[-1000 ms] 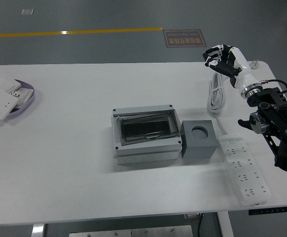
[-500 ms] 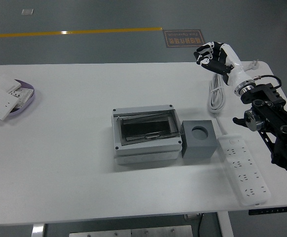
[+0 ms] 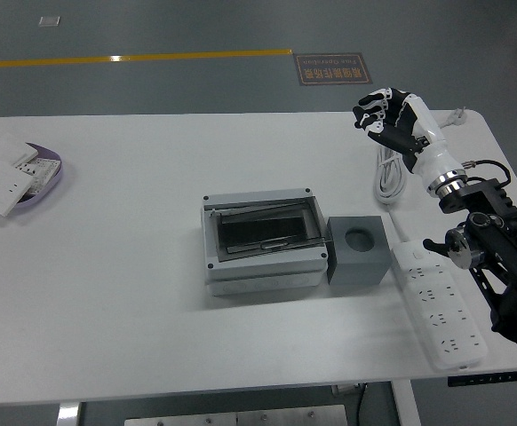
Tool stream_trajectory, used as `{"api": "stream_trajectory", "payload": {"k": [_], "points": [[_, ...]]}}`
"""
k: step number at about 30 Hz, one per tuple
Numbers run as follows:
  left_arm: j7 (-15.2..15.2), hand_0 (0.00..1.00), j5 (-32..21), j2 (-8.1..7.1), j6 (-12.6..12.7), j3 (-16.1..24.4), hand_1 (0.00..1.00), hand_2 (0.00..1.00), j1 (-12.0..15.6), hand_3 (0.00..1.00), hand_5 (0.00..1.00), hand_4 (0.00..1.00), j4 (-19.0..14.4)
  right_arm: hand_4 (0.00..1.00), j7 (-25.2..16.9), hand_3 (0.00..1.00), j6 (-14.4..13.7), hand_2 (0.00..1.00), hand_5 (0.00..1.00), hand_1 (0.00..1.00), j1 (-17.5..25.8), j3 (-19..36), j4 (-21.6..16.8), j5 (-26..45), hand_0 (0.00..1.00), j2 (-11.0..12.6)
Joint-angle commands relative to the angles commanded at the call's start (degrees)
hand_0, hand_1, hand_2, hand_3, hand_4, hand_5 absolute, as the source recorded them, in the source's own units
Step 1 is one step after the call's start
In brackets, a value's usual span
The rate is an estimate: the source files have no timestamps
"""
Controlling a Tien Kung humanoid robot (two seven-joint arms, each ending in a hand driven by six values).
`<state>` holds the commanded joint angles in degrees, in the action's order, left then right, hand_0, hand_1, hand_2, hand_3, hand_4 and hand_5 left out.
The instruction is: Pick up the cylinder from the cube,place it in the box,flap close box
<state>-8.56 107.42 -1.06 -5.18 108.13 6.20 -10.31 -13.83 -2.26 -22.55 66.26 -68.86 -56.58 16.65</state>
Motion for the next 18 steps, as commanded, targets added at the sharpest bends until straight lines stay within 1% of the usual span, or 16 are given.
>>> {"api": "stream_trajectory", "payload": {"k": [4, 8, 13, 15, 18], "points": [[0.1, 0.595, -0.2, 0.14, 0.0, -0.1, 0.646, 0.613, 0.1, 0.671, 0.123, 0.699, 0.0, 0.698, 0.5, 0.447, 0.1, 0.387, 0.108, 0.411, 5.2, 3.4, -5.2, -2.1, 0.521, -1.3], [0.1, 0.595, -0.5, 0.27, 0.1, -0.2, 0.646, 0.613, 0.2, 0.671, 0.123, 0.699, 0.0, 0.708, 0.7, 0.446, 0.1, 0.386, 0.106, 0.412, 10.3, 6.4, -9.0, -2.9, 0.517, -2.6], [0.2, 0.595, -0.3, 0.56, 0.1, 0.1, 0.646, 0.613, 0.5, 0.671, 0.123, 0.699, 0.0, 0.708, 0.7, 0.446, 0.2, 0.386, 0.106, 0.412, 16.6, 8.4, -10.3, -3.2, 0.517, -4.1], [0.2, 0.595, 0.0, 0.6, 0.0, 0.3, 0.646, 0.613, 0.6, 0.671, 0.122, 0.699, 0.0, 0.716, 0.7, 0.45, 0.2, 0.392, 0.102, 0.415, 18.5, 8.8, -10.6, -3.2, 0.522, -4.6], [0.3, 0.595, 0.2, 0.47, 0.0, 0.4, 0.646, 0.613, 0.4, 0.671, 0.122, 0.699, 0.0, 0.716, 0.7, 0.45, 0.3, 0.392, 0.102, 0.415, 20.0, 9.5, -11.1, -3.5, 0.522, -5.3]]}}
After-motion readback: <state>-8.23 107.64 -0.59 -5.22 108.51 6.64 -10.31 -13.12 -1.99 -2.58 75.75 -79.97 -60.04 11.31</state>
